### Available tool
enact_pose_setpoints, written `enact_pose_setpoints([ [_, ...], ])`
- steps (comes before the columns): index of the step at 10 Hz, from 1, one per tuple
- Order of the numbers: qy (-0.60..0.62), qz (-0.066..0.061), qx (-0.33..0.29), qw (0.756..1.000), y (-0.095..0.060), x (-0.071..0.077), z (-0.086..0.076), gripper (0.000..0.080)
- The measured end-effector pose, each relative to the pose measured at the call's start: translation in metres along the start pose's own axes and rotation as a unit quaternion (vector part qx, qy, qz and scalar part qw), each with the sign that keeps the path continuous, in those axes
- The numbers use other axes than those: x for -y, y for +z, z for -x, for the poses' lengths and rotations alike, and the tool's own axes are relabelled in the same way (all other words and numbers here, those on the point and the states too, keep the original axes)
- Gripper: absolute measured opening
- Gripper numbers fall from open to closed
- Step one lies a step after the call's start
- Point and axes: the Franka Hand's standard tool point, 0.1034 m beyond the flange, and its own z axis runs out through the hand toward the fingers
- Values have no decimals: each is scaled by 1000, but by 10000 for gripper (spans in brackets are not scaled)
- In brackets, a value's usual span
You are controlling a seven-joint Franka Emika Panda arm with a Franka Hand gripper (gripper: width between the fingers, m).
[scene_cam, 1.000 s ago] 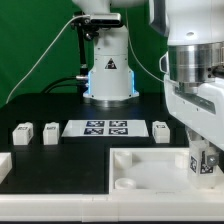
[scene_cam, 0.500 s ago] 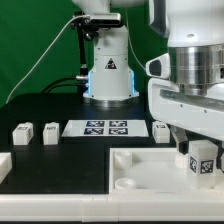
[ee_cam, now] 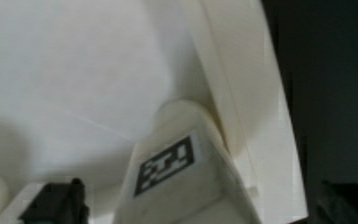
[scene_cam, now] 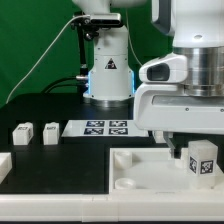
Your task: Assemble one leg
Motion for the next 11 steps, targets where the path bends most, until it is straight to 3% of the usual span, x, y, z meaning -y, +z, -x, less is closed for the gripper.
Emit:
enact_pose_setpoints([
  [1,-70,9,7,998,-2,0,0,649],
  [3,-171,14,5,985,-3,-1,-1,649],
  [5,-180,14,5,984,-3,-2,-1,649],
  [6,-180,14,5,984,-3,-2,-1,521],
  [7,-180,14,5,984,-3,-2,-1,521],
  [9,-155,14,5,988,-3,-2,-1,291],
  [11,-130,12,2,991,-3,-1,-1,291],
])
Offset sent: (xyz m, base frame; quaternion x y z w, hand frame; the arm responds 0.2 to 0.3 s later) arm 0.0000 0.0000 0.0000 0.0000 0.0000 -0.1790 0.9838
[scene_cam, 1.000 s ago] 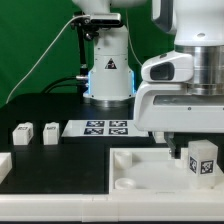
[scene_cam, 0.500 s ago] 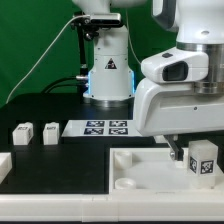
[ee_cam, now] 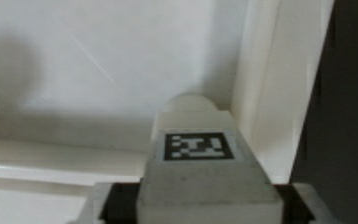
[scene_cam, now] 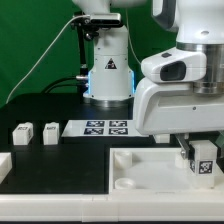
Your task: Assemble one leg
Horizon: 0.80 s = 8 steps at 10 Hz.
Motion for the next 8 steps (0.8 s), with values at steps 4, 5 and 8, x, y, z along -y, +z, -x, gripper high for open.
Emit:
enact_pose_setpoints([
  [4,291,8,-5,957,-1,-11,2,291],
  [5,334,18,-3,942,-1,-17,4,291],
  [8,424,34,-8,905,-2,-33,6,301],
])
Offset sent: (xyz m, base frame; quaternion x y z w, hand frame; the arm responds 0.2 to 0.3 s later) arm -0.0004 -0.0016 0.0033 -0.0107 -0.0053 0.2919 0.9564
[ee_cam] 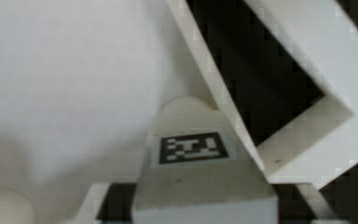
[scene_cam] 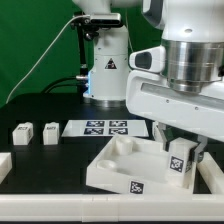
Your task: Assemble one leg
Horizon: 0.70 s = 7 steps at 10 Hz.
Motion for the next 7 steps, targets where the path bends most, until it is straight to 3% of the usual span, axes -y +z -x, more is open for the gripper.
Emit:
enact_pose_setpoints([
  [1,12,7,-1,1000,0,-4,-3,310],
  [2,11,6,-1,1000,1,-4,-2,310],
  [3,11,6,-1,1000,1,-4,-2,507],
  [4,11,6,-1,1000,1,-4,-2,507],
  [5,11,6,-1,1000,1,-4,-2,619],
  [7,11,6,-1,1000,2,-4,-2,640],
])
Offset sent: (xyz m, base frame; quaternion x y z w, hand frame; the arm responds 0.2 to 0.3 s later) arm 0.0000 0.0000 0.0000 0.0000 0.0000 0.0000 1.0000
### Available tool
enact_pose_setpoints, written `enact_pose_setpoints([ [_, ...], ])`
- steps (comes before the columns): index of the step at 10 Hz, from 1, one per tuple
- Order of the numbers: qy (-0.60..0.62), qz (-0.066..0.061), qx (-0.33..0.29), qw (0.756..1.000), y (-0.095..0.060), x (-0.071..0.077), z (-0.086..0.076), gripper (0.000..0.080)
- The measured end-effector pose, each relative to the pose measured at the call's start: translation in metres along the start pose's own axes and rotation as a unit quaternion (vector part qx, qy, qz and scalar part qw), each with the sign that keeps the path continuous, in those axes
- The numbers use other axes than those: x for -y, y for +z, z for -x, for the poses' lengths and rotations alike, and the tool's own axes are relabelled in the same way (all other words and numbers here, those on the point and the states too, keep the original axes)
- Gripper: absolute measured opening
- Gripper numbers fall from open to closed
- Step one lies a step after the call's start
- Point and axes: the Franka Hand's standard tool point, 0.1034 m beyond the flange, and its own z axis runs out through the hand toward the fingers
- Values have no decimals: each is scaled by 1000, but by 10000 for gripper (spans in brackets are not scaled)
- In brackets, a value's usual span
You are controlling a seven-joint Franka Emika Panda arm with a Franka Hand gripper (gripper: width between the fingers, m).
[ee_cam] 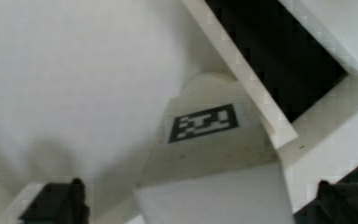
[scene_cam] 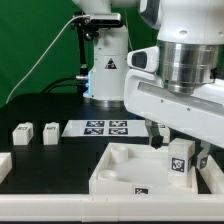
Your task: Assemble one leg
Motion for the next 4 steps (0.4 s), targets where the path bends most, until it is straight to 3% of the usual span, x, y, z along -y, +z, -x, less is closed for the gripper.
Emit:
enact_pose_setpoints([
  [4,0,1,0,1000,1,0,0,649],
])
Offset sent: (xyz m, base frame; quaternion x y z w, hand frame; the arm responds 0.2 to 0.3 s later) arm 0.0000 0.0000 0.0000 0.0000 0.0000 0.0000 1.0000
